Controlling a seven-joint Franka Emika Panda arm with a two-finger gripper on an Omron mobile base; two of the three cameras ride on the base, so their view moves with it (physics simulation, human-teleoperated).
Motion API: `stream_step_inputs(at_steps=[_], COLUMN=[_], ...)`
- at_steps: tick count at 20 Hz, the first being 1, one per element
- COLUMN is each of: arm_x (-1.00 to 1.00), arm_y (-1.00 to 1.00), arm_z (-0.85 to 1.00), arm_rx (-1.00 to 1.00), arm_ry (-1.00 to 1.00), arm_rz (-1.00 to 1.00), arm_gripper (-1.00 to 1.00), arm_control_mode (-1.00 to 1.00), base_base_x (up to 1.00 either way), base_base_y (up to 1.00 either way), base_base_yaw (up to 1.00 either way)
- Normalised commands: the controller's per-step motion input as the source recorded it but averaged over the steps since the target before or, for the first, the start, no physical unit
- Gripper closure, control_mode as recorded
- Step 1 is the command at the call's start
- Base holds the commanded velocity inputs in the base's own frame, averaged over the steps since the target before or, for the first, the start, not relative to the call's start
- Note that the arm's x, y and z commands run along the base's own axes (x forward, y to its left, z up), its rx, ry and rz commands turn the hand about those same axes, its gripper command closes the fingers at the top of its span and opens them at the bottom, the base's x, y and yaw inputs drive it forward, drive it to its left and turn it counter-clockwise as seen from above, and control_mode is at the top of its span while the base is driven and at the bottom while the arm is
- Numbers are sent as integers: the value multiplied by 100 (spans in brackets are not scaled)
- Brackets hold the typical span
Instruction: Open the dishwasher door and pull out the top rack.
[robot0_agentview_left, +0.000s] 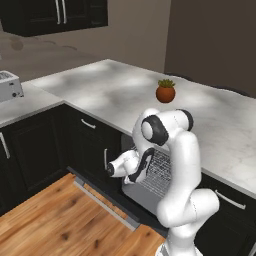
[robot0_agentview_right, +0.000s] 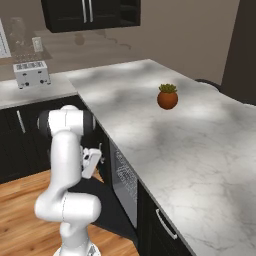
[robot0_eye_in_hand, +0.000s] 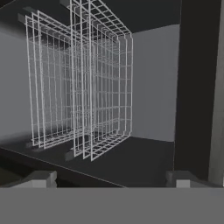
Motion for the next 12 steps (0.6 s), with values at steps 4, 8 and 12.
stream_step_inputs(at_steps=[4, 8, 12], arm_x=[43, 33, 28], arm_y=[-22, -17, -8], arm_z=[-4, -24, -33], arm_rx=[0, 0, -2], arm_ry=[0, 0, 0], arm_rz=[0, 0, 0], arm_gripper=[-100, -100, -100], arm_control_mode=[-100, -100, -100], base_base_x=[0, 0, 0], base_base_y=[0, 0, 0], base_base_yaw=[0, 0, 0])
